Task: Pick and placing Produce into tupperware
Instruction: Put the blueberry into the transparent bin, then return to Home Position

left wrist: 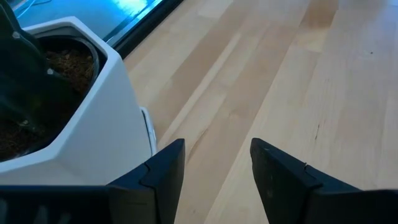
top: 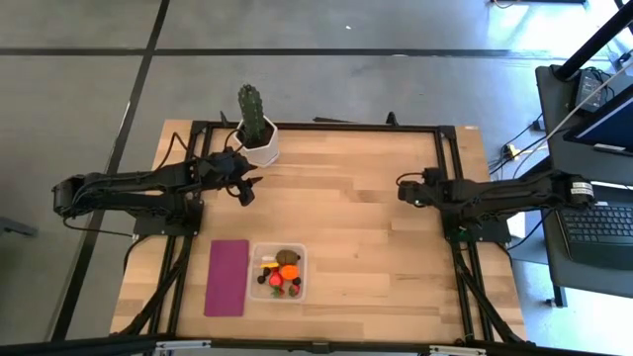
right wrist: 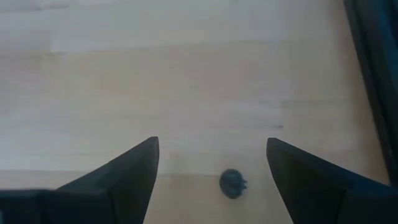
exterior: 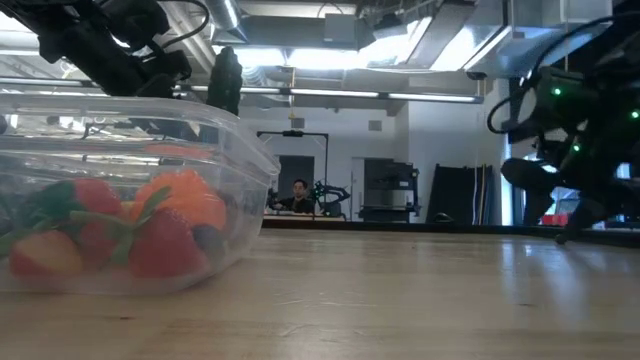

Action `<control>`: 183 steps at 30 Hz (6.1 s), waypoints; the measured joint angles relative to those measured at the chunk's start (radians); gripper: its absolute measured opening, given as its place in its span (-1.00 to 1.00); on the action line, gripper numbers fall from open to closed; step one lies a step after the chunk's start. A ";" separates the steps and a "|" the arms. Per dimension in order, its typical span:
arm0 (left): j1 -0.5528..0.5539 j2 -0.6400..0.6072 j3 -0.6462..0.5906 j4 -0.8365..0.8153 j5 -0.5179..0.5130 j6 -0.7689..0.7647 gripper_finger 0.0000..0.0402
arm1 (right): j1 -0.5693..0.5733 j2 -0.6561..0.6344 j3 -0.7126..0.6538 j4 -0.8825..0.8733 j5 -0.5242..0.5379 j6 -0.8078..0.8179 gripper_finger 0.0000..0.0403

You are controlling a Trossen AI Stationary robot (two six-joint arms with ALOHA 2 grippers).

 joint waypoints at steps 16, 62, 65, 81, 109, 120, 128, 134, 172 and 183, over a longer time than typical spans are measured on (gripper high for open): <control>0.000 0.000 0.000 0.000 0.000 -0.007 -0.12 | 0.023 0.000 -0.066 0.105 -0.018 -0.071 0.47; 0.000 0.000 0.000 -0.001 0.001 -0.012 -0.12 | 0.024 0.021 -0.053 0.071 -0.167 -0.073 -0.14; 0.000 0.000 0.000 -0.001 0.001 -0.010 -0.12 | 0.024 0.021 -0.053 0.069 -0.167 -0.073 -0.14; 0.000 0.000 0.000 -0.001 0.001 -0.009 -0.12 | 0.024 0.021 -0.053 0.048 -0.164 -0.072 -0.62; 0.001 0.000 0.000 -0.001 0.001 0.055 -0.12 | 0.068 0.090 0.557 0.340 -0.313 -0.765 -0.69; 0.001 0.000 0.000 0.000 0.000 0.079 -0.12 | 0.168 0.630 1.232 0.166 -0.432 -1.126 -0.69; 0.001 0.000 0.000 -0.002 0.000 0.080 -0.12 | 0.269 1.010 1.653 -0.020 -0.534 -1.347 -0.69; 0.001 0.000 0.000 -0.003 0.000 0.079 -0.12 | 0.334 1.210 1.862 -0.206 -0.582 -1.413 -0.69; 0.001 0.000 0.000 -0.010 0.000 0.079 -0.12 | 0.461 1.435 1.906 -0.403 -0.655 -1.363 -0.41; 0.001 0.000 0.000 -0.009 0.000 0.077 -0.12 | 0.380 1.367 2.102 -0.473 -0.626 -1.447 -0.11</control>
